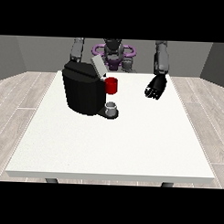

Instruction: Insert the coffee pod into the coffee machine and close the lid

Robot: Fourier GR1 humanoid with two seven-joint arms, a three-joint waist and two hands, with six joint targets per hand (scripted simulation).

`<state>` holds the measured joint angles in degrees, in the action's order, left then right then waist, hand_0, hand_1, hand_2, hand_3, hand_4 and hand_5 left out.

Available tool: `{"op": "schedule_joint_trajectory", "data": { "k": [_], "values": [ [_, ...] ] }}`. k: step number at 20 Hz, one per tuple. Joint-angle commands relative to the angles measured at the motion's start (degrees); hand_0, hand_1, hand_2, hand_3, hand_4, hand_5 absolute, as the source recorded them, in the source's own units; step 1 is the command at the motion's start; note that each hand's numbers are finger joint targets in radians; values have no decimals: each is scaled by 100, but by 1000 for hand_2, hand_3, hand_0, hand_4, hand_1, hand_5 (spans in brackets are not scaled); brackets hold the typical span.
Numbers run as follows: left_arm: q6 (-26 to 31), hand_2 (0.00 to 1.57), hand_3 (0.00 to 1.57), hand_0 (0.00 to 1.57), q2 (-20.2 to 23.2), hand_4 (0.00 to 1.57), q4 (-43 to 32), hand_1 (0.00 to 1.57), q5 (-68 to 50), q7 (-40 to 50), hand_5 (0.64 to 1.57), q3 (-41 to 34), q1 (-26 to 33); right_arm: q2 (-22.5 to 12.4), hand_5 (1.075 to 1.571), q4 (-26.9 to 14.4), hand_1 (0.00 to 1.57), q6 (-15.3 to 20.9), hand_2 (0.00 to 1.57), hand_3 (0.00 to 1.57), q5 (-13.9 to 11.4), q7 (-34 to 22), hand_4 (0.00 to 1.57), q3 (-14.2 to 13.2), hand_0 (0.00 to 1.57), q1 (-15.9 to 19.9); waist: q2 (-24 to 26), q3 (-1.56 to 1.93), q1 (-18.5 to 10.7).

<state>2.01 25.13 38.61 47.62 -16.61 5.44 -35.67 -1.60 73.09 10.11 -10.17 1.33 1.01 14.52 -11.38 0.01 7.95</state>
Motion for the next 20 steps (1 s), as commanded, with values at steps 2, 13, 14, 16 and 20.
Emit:
{"op": "schedule_joint_trajectory", "data": {
  "k": [2, 13, 14, 16, 20],
  "values": [
    [235, 1423, 1352, 1433, -226, 489, -21, 1433, -398, -400, 1571, -284, -64, 128, 1571, 22, 0, 177, 0, 0, -202, -182, 0, 171, 0, -314, 407, -3, -1],
    [2087, 1404, 1341, 1424, -291, 557, 479, 1424, -529, 408, 1571, -268, -1193, 99, 1571, -818, 0, 154, 0, 0, -247, 32, 0, 48, 0, -133, 976, 1, -151],
    [1885, 1396, 1341, 1403, -433, 598, 554, 1403, -457, 547, 1571, -270, -1167, -177, 1571, -852, 0, -100, 0, 0, 4, 259, 0, -230, 0, -67, 849, 1, -94],
    [2076, 1351, 1323, 1331, -572, 592, 667, 1331, -483, 712, 1571, -254, -1203, -200, 1571, -884, 0, -133, 0, 0, -85, 148, 0, -145, 0, -173, 1058, 1, -114],
    [2055, 1351, 1323, 1331, -797, 592, 856, 1331, -372, 1000, 1571, -240, -1466, -40, 1571, -979, 0, 204, 0, 0, -22, 110, 0, -366, 0, 393, 782, 1, -264]
  ]
}}
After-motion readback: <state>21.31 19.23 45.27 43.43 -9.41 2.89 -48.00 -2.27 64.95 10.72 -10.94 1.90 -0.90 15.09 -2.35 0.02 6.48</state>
